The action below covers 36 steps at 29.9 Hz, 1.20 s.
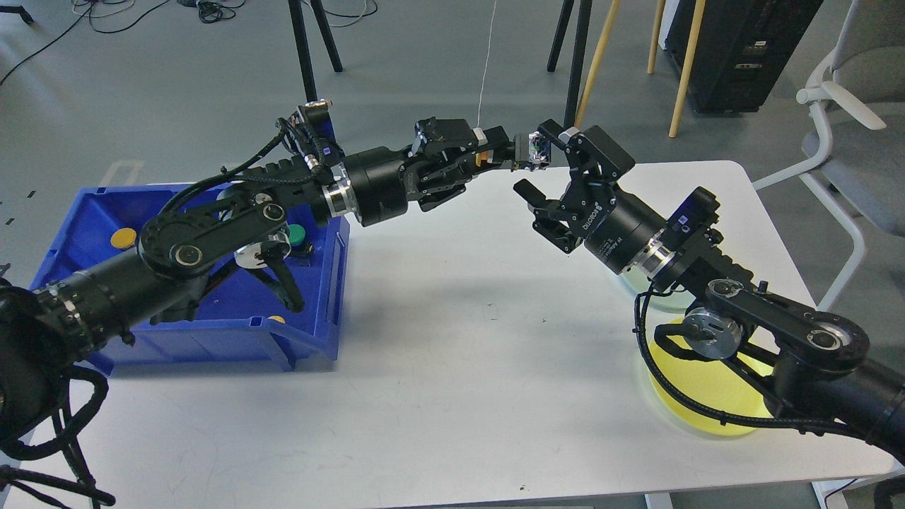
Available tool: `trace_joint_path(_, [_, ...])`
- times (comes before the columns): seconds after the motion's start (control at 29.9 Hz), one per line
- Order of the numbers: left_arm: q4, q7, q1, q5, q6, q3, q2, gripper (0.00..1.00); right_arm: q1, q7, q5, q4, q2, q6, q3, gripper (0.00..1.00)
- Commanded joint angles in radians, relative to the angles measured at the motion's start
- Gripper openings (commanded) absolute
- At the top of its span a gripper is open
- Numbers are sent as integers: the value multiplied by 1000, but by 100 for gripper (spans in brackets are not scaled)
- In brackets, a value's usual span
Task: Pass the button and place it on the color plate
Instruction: 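Lift the button and pass it to the right gripper mid-table, then carry the button with the right gripper and release onto yellow plate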
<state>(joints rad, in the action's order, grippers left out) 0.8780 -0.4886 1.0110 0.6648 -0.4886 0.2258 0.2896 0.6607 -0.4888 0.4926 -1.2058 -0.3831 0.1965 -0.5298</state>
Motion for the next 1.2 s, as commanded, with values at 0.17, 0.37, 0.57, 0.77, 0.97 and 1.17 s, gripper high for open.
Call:
trace_joint_path(0.17, [-16,0,-2,-19,0,3,-1,7,4,0,-3,-6,1,-17,-6,66])
trace_joint_path(0.37, [-19,0,-3,-22,0,3,-1,7,11,0,0,-5,10,-16,-1,34])
trace_joint_path(0.57, [-28,0,-6,-22,0,3,-3,7,13,0,0,-1,18,-40,-3,8])
trace_joint_path(0.77, [-28,0,-17,-39,0,6,-4,59,13,0,-2,-5,18,-57,-7,1])
trace_joint_path(0.97, [-28,0,-43,-76,0,33,-7,93,11,0,-8,-8,7,-91,-10,0])
trace_joint_path(1.17, [-37,0,-45,-76,0,33,-9,94,-39,0,-29,-27,-13,-144,-67,0])
